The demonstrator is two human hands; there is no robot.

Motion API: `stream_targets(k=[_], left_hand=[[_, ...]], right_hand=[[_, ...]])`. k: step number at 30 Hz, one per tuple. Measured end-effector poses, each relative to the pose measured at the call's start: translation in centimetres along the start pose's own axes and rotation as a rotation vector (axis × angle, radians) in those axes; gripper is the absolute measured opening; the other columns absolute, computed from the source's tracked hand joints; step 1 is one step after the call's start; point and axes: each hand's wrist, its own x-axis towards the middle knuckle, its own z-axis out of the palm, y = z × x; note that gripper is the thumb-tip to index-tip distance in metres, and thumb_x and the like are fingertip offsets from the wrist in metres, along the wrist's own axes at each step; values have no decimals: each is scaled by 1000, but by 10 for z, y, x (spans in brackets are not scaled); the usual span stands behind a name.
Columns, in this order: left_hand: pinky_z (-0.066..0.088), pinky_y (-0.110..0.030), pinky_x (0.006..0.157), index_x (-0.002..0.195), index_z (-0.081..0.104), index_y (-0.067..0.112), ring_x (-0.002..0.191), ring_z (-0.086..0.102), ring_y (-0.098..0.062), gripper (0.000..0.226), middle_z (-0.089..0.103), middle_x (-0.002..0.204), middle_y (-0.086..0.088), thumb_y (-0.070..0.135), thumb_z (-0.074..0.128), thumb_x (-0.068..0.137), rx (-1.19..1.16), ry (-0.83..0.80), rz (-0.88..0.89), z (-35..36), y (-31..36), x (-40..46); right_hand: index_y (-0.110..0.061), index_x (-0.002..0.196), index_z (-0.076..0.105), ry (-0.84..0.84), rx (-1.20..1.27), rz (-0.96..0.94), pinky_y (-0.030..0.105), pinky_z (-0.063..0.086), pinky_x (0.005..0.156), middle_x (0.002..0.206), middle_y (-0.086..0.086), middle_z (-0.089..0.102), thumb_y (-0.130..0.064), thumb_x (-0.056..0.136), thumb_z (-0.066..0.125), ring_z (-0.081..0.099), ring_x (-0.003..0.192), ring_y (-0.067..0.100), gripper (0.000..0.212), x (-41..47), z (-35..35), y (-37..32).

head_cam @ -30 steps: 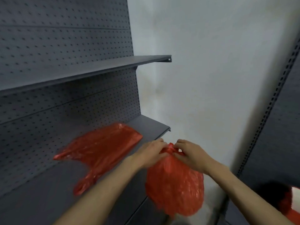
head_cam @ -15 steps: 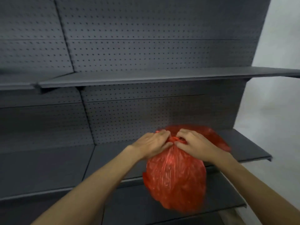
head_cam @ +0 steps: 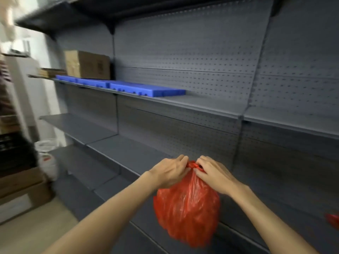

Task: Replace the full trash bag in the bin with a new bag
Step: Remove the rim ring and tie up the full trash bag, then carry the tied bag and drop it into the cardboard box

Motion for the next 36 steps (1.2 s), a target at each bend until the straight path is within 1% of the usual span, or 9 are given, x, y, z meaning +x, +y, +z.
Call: stream_targets(k=[5,9,13,16,20,25,29,32,36], left_hand=[[44,-45,75,103,41,9,89,59,-33,30,50,103,-9,37,32,104,-13,6,-267,-24,-106,-77],[45,-48,81,103,41,8,92,59,-34,31,49,104,-9,39,34,104,-16,21,-446,-37,-177,-141],[45,-47,81,101,40,12,90,58,-29,28,47,99,-5,39,36,103,-17,73,-582,-46,-238,-198],[44,-43,77,99,39,13,89,58,-29,28,47,98,-5,40,36,103,33,76,-686,-51,-279,-233],[44,-45,76,102,41,13,90,59,-30,31,50,101,-5,44,36,102,84,52,-786,-58,-332,-268],[39,-38,73,103,42,14,96,59,-29,30,52,103,-6,43,37,102,162,-1,-870,-66,-402,-295],[45,-46,82,107,44,11,98,59,-30,34,53,107,-8,43,35,102,144,-43,-966,-74,-454,-306],[46,-47,87,117,46,10,105,58,-30,36,54,116,-10,41,35,103,143,-44,-1044,-81,-493,-313],[47,-48,83,117,46,8,102,59,-31,37,54,116,-10,40,34,104,159,-2,-1131,-88,-543,-329]], right_hand=[[-18,93,51,-16,91,-142,35,43,86,97,-4,53,-40,96,42,53,97,16,24,98,59,-94],[-17,98,53,-30,146,-231,35,40,85,102,-1,55,-38,96,42,52,101,19,24,158,98,-173],[-13,97,54,-38,202,-313,35,39,84,103,4,57,-34,97,41,52,102,22,24,206,131,-247],[-10,98,54,-56,217,-385,37,38,88,107,7,58,-32,98,41,52,105,25,26,239,156,-292],[-8,103,55,-75,220,-475,38,37,92,113,9,57,-32,98,41,51,110,26,28,286,190,-341],[-8,104,56,-111,293,-570,39,38,93,115,11,58,-32,99,41,50,112,27,30,350,233,-387],[-9,102,55,-144,343,-665,39,39,93,114,10,58,-32,99,41,52,111,26,28,409,263,-419],[-9,101,55,-148,356,-737,42,42,93,113,10,58,-32,98,41,52,110,27,27,453,283,-447],[-8,101,56,-115,356,-792,40,41,93,111,10,58,-32,99,41,52,108,26,28,503,310,-489]])
